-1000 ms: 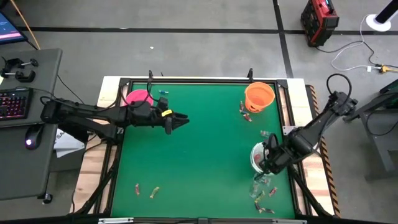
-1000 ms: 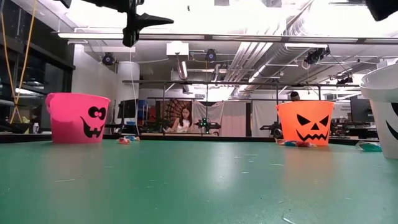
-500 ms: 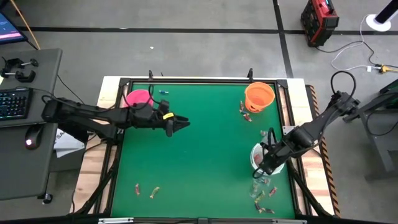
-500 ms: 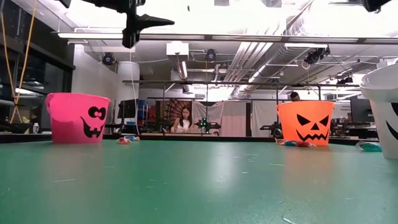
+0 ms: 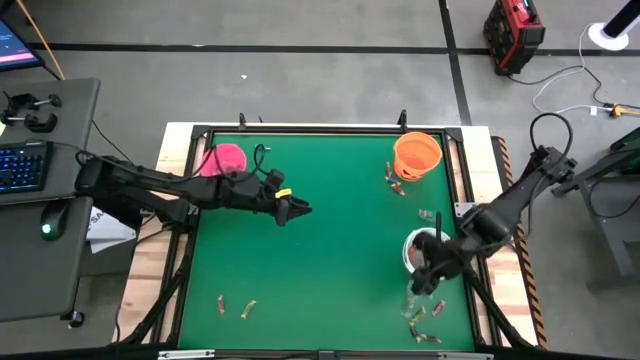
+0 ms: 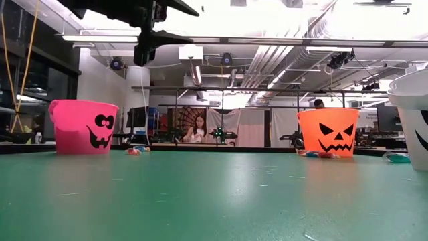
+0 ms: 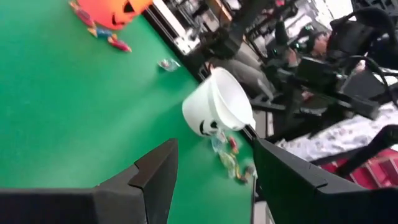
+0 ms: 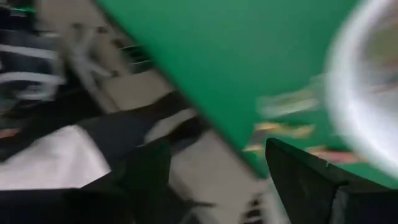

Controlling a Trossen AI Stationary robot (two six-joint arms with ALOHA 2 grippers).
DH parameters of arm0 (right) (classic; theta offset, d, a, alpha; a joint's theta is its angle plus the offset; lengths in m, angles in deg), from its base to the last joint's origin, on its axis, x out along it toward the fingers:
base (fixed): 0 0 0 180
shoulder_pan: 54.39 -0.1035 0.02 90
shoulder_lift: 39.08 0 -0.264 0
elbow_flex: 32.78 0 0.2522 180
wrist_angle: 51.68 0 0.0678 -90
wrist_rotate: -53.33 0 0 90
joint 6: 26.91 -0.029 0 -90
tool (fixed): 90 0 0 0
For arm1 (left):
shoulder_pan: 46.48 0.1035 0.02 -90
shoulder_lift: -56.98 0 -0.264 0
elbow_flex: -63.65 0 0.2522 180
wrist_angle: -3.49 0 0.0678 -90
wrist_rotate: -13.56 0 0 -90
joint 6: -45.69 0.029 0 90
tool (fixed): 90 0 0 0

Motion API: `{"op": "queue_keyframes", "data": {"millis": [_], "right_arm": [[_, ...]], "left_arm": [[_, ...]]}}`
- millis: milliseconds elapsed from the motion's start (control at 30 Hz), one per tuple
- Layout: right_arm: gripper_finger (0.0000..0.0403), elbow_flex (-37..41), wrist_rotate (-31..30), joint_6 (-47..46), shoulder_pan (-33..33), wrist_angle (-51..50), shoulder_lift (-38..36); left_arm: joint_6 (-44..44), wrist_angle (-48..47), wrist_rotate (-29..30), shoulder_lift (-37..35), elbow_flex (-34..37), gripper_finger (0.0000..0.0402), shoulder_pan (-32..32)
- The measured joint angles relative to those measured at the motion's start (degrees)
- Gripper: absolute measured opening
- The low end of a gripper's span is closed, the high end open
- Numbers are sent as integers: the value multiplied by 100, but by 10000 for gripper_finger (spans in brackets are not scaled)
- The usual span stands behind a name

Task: Sort candy by brand, put in halloween buckets
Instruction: Put the green gummy into the white bucket

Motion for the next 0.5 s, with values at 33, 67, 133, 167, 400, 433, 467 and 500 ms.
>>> {"op": "queue_keyframes", "data": {"millis": [33,67,133,167,400,433,467,500], "right_arm": [[256,0,-1,-188,-99,310,101],[256,0,4,-430,-211,617,224],[256,0,82,-899,-460,1176,527],[256,0,183,-1127,-595,1430,702],[246,-12,538,-3261,-1655,1887,1944],[242,-50,320,-3581,-1803,1753,2073],[238,-102,264,-3654,-1879,1594,2207],[234,-164,353,-3693,-1893,1406,2339]], "left_arm": [[0,-14,-51,6,0,197,0],[0,-15,-51,6,0,197,0],[0,1,-51,4,0,197,0],[0,-1,-51,4,0,197,0],[6,-4,-51,4,0,197,13],[4,-4,-51,4,0,197,13],[12,-4,-51,4,0,197,13],[43,-6,-51,4,0,197,15]]}}
